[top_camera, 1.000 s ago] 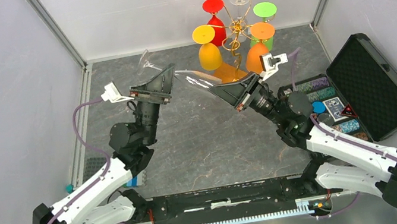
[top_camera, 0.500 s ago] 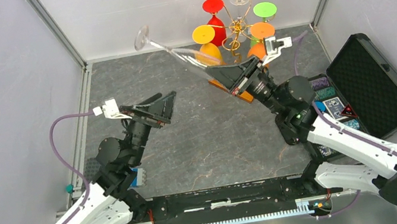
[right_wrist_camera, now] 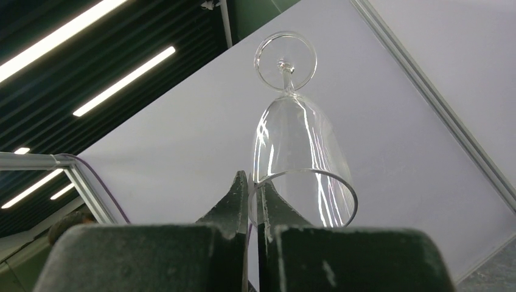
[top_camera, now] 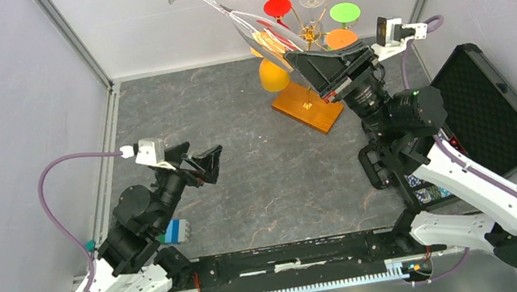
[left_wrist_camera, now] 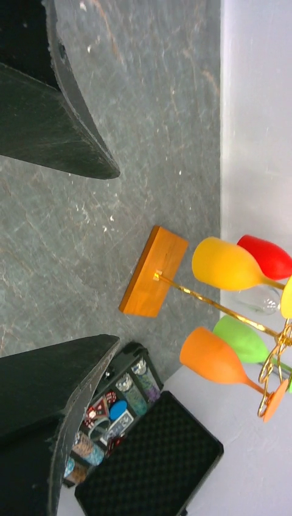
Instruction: Take the wine glass off the wine glass rack
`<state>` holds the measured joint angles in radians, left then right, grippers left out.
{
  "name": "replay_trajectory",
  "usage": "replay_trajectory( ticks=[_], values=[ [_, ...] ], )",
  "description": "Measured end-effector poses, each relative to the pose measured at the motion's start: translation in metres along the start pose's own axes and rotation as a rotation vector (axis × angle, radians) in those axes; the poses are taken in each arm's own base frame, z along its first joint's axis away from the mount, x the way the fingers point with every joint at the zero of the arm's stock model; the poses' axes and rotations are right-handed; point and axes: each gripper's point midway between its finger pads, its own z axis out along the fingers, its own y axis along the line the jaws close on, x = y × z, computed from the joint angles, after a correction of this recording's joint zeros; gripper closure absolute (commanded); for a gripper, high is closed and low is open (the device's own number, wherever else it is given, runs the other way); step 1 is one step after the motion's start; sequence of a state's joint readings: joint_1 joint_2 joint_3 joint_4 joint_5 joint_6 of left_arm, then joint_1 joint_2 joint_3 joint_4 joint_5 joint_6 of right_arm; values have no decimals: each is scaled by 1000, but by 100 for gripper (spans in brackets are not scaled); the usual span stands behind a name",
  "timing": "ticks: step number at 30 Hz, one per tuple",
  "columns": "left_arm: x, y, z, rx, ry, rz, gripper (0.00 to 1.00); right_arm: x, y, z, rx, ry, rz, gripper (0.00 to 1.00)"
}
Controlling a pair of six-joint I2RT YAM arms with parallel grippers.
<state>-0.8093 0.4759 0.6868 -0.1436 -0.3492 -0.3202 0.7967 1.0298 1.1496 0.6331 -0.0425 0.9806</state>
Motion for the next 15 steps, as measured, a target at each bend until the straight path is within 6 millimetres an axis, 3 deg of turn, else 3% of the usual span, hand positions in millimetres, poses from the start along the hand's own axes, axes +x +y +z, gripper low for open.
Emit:
replay_trajectory(
  ticks=[6,15],
  values=[
    [-20,16,-3,-96,-29,54,0,9,-12,-6,26,19,0,100],
    [-19,19,1,-121,-18,75,0,56,-73,-31,168,126,7,100]
  ],
)
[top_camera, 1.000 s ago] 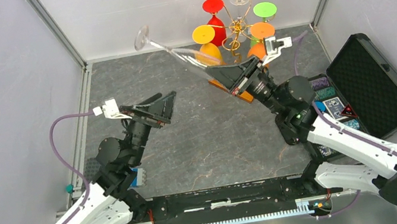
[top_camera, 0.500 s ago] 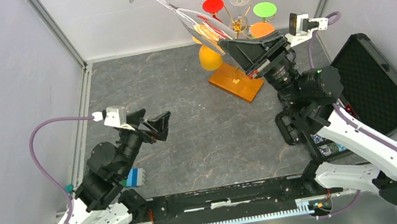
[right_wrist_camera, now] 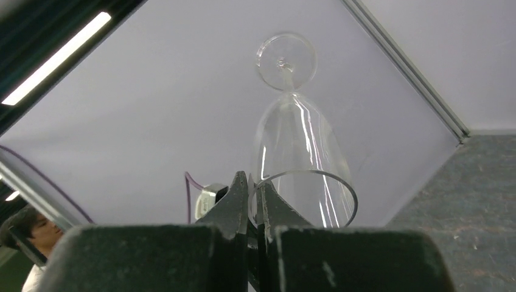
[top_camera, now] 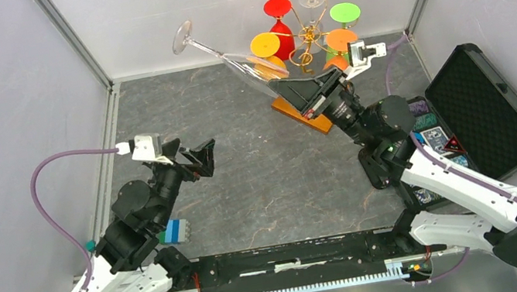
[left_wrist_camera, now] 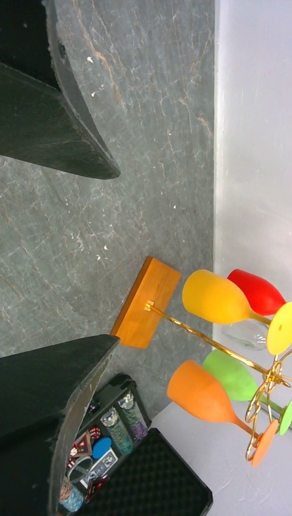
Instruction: Take the wine glass off the wine glass rack
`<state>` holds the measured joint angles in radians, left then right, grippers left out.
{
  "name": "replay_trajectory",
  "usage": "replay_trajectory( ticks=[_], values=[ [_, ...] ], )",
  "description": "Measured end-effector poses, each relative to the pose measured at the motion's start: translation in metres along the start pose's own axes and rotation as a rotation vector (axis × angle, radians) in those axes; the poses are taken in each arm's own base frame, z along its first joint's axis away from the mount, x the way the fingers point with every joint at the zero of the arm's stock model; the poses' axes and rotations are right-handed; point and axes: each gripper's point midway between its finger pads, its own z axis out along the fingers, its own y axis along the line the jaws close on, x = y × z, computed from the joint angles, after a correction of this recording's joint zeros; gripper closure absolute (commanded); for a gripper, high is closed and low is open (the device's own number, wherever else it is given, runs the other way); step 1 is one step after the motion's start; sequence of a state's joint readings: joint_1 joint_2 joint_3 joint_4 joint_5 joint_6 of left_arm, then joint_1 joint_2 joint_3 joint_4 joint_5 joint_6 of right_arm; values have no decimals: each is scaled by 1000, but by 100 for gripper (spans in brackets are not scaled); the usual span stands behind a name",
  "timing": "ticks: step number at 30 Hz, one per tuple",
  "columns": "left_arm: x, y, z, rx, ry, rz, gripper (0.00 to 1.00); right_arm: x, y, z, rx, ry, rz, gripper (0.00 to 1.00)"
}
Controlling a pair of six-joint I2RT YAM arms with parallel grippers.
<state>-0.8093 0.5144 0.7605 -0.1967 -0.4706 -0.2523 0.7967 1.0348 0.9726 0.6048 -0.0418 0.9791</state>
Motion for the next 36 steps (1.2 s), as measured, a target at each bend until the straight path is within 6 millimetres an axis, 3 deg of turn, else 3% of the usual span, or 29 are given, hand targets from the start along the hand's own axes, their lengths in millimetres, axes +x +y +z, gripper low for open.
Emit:
replay_trajectory(
  ticks=[1,2,3,8,11,14,21,36],
  values=[
    [1,0,1,-1,5,2,0,3,-4,0,11,8,1,100],
    [3,0,1,-2,10,5,0,10,-13,-2,49,36,2,50],
    [4,0,2,-4,14,8,0,21,-27,-7,123,91,6,99],
    [1,-1,3,-6,21,11,0,67,-151,-72,553,422,-452,100],
    [-2,-3,4,-5,19,11,0,80,-188,-109,677,592,-586,100],
    [-1,-3,5,-6,22,12,0,79,-193,-121,697,659,-648,100],
    [-1,-3,6,-7,26,14,0,59,-177,-110,670,648,-722,100],
    [7,-3,9,-13,55,30,0,47,-170,-115,668,670,-791,100]
  ],
)
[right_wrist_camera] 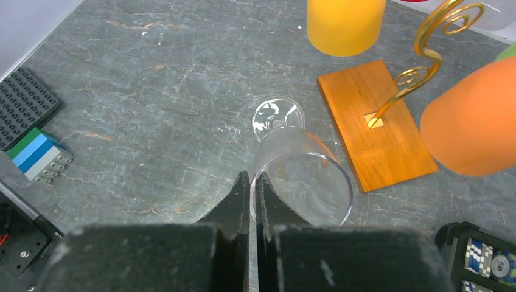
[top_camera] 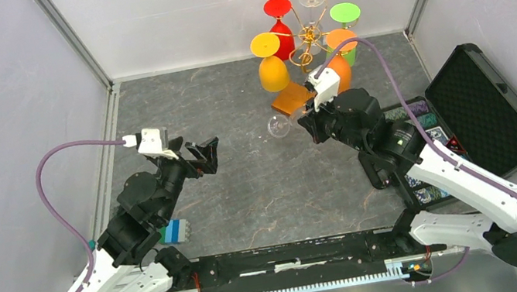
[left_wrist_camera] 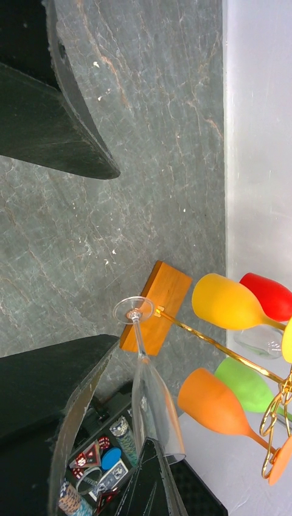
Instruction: Take the wine glass off the wine glass rack
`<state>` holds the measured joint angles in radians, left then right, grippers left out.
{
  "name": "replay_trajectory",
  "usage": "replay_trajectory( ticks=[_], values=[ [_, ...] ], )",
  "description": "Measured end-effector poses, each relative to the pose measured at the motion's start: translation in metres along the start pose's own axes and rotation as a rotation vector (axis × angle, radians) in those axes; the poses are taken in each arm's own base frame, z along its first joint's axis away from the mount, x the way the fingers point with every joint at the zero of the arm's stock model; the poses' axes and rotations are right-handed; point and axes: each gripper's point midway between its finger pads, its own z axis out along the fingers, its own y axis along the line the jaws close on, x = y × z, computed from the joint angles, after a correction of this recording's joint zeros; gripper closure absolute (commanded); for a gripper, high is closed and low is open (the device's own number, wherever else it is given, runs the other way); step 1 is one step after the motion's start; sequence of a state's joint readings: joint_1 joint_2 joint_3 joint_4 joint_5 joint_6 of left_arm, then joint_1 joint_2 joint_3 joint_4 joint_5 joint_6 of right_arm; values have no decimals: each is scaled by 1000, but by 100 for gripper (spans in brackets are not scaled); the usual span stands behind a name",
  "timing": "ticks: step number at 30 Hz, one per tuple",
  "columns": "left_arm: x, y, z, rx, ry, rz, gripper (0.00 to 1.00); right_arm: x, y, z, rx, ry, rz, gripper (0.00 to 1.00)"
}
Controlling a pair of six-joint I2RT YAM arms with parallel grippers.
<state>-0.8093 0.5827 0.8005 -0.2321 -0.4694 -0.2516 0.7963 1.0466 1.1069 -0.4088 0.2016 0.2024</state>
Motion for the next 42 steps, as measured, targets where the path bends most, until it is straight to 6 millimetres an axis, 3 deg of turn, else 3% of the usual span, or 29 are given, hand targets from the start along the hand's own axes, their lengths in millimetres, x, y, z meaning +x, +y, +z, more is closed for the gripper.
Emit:
replay_trajectory(
  ticks=[14,23,42],
  values=[
    [1,0,0,-1,5,2,0,-12,18,-5,-102,-21,-21,100],
    [3,1,-1,-3,13,7,0,6,-9,-1,42,103,-90,100],
    [9,0,3,-5,35,18,0,59,-44,-30,177,414,-193,100]
  ],
)
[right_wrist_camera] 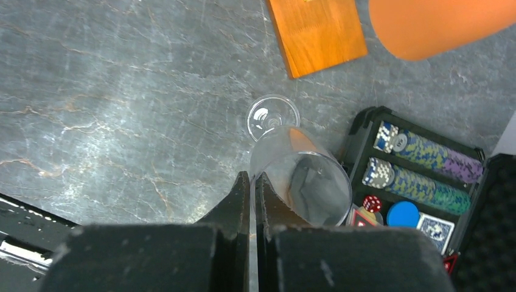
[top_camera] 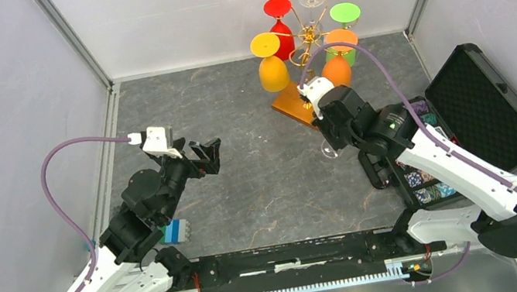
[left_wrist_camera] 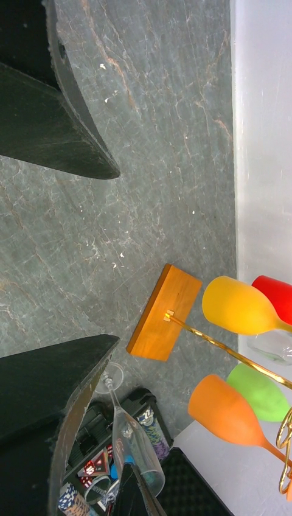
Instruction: Take the wine glass off the wine glass rack
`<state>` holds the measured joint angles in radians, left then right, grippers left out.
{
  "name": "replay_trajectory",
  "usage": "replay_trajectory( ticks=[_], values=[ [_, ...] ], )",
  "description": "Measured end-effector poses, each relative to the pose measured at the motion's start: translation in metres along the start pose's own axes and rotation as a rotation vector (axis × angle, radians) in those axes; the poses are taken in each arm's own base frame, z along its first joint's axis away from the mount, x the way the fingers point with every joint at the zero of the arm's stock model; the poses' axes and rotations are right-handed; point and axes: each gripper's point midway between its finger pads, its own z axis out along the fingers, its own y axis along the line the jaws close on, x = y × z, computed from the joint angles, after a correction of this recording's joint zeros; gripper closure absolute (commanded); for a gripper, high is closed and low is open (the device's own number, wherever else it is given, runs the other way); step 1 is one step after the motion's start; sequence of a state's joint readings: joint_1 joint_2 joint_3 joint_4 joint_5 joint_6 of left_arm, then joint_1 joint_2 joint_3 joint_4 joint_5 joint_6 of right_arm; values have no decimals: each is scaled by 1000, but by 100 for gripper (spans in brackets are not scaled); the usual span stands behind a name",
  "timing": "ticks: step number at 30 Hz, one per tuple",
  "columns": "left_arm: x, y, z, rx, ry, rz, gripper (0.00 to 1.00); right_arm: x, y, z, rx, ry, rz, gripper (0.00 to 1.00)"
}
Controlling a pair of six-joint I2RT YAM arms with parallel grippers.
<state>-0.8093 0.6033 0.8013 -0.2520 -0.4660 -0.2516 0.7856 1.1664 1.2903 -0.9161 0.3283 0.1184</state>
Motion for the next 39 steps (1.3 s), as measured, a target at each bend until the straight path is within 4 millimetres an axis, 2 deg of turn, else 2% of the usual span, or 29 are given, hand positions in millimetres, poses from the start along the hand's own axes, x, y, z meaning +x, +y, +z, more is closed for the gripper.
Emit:
replay_trajectory(
  ticks=[5,12,19,27,34,39],
  values=[
    [0,-1,0,3,1,0,0,13,-15,5,52,46,26,100],
    [1,-1,0,5,2,1,0,42,-36,24,96,123,96,100],
    [1,-1,0,5,4,1,0,39,-47,29,89,67,166,100],
    [4,-2,2,3,13,6,0,37,-48,32,61,52,193,100],
    [4,-2,3,3,14,6,0,33,-38,30,-19,50,176,100],
    [4,-2,3,3,14,6,0,27,-29,21,-84,49,153,100]
  ],
)
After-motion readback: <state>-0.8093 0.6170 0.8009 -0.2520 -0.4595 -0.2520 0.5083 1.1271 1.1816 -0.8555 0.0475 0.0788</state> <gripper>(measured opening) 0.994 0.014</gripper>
